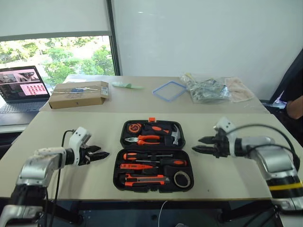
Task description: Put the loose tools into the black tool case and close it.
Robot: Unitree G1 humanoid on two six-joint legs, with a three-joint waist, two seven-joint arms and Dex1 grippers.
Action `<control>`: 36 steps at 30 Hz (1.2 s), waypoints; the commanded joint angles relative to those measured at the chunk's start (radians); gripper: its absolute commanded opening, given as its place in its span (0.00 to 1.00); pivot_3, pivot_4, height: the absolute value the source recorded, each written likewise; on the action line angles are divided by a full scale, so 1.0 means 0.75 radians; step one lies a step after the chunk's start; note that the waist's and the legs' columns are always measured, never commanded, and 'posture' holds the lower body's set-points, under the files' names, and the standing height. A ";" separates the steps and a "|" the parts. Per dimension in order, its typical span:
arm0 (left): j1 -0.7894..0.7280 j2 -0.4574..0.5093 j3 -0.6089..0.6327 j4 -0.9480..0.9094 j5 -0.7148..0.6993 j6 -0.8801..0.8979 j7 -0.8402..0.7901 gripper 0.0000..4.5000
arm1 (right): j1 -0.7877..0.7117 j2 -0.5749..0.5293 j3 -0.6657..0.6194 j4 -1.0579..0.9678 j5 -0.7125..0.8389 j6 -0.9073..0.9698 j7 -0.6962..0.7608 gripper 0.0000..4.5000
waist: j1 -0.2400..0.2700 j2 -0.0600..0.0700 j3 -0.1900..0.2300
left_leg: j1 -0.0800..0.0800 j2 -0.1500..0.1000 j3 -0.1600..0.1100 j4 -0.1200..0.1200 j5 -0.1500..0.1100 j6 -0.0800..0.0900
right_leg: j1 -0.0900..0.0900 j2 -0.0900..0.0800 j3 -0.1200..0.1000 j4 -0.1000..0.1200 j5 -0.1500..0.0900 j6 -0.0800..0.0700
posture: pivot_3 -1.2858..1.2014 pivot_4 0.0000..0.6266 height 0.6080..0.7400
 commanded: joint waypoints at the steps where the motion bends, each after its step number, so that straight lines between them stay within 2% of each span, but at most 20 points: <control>1: -0.223 -0.054 0.009 0.038 -0.074 0.264 0.080 0.84 | -0.207 0.065 0.026 0.076 0.049 0.352 -0.120 0.99 | 0.003 0.000 0.000 | -0.001 0.000 0.000 0.000 0.000 0.000 | 0.000 0.000 0.000 0.000 0.000 0.000 | 0.52 0.24 1.00; 6: -0.375 -0.149 -0.063 0.118 -0.023 0.339 0.189 0.84 | -0.392 0.173 0.070 0.305 0.006 0.424 -0.246 0.99 | 0.005 0.000 0.000 | -0.002 -0.007 -0.002 0.001 0.000 0.000 | 0.000 -0.001 -0.001 0.000 0.000 0.001 | 0.52 0.24 1.00; 14: -0.399 -0.179 -0.160 0.147 0.016 0.341 0.239 0.84 | -0.458 0.205 0.204 0.465 -0.058 0.355 -0.288 0.99 | -0.012 0.000 0.000 | -0.007 -0.014 0.000 -0.007 0.001 -0.001 | -0.012 -0.005 -0.002 0.000 -0.001 0.002 | 0.52 0.24 1.00; 18: -0.396 -0.173 -0.161 0.137 0.014 0.351 0.239 0.84 | -0.475 0.214 0.222 0.524 -0.080 0.334 -0.303 0.76 | -0.017 0.000 0.000 | -0.005 -0.014 0.000 -0.008 0.003 -0.004 | -0.011 -0.005 -0.002 0.000 -0.001 0.003 | 0.52 0.24 1.00; 19: -0.396 -0.175 -0.158 0.136 0.012 0.356 0.243 0.78 | -0.479 0.215 0.227 0.540 -0.086 0.325 -0.305 0.67 | -0.017 0.000 0.000 | -0.005 -0.013 0.000 -0.008 0.003 -0.004 | -0.011 -0.005 -0.002 0.000 -0.001 0.002 | 0.52 0.24 1.00; 20: -0.396 -0.175 -0.158 0.135 0.012 0.359 0.245 0.72 | -0.482 0.215 0.234 0.553 -0.091 0.316 -0.304 0.63 | -0.016 0.000 0.000 | -0.005 -0.012 0.000 -0.007 0.003 -0.005 | -0.010 -0.005 -0.002 0.000 -0.001 0.002 | 0.52 0.24 1.00; 21: -0.395 -0.173 -0.162 0.135 0.016 0.357 0.247 0.67 | -0.487 0.220 0.231 0.569 -0.094 0.313 -0.314 0.52 | -0.016 0.000 0.000 | -0.005 -0.012 0.000 -0.007 0.004 -0.005 | -0.010 -0.005 -0.002 0.000 -0.001 0.002 | 0.52 0.24 1.00; 22: -0.395 -0.173 -0.165 0.136 0.018 0.355 0.250 0.61 | -0.493 0.223 0.231 0.585 -0.095 0.308 -0.318 0.45 | -0.016 0.000 0.000 | -0.004 -0.012 0.000 -0.007 0.004 -0.004 | -0.009 -0.005 -0.002 0.000 -0.001 0.002 | 0.52 0.24 1.00; 28: -0.395 -0.198 -0.120 0.140 0.007 0.358 0.287 0.13 | -0.508 0.235 0.228 0.629 -0.095 0.292 -0.315 0.01 | -0.012 0.000 0.000 | 0.004 -0.012 0.000 -0.005 0.005 -0.003 | 0.000 -0.007 -0.001 0.003 -0.001 0.002 | 0.52 0.24 1.00; 30: -0.384 -0.211 -0.085 0.128 -0.012 0.347 0.296 0.02 | -0.503 0.254 0.184 0.609 -0.070 0.266 -0.321 0.00 | -0.008 0.000 0.000 | 0.008 -0.012 -0.001 -0.005 0.006 -0.002 | 0.005 -0.008 -0.001 0.002 -0.001 0.003 | 0.52 0.24 1.00; 33: -0.360 -0.253 0.013 0.114 -0.055 0.302 0.335 0.02 | -0.461 0.277 0.095 0.500 -0.003 0.118 -0.268 0.00 | -0.007 0.000 0.000 | 0.008 -0.012 -0.002 -0.005 0.006 -0.001 | 0.005 -0.008 0.000 0.003 0.000 0.003 | 0.52 0.24 1.00; 36: -0.295 -0.328 0.153 0.067 -0.104 0.014 0.315 0.02 | -0.361 0.248 0.076 0.369 -0.035 -0.242 -0.204 0.00 | -0.006 0.000 0.000 | 0.004 -0.012 -0.002 -0.006 0.006 -0.002 | 0.000 -0.009 0.000 0.004 0.000 0.003 | 0.52 0.24 1.00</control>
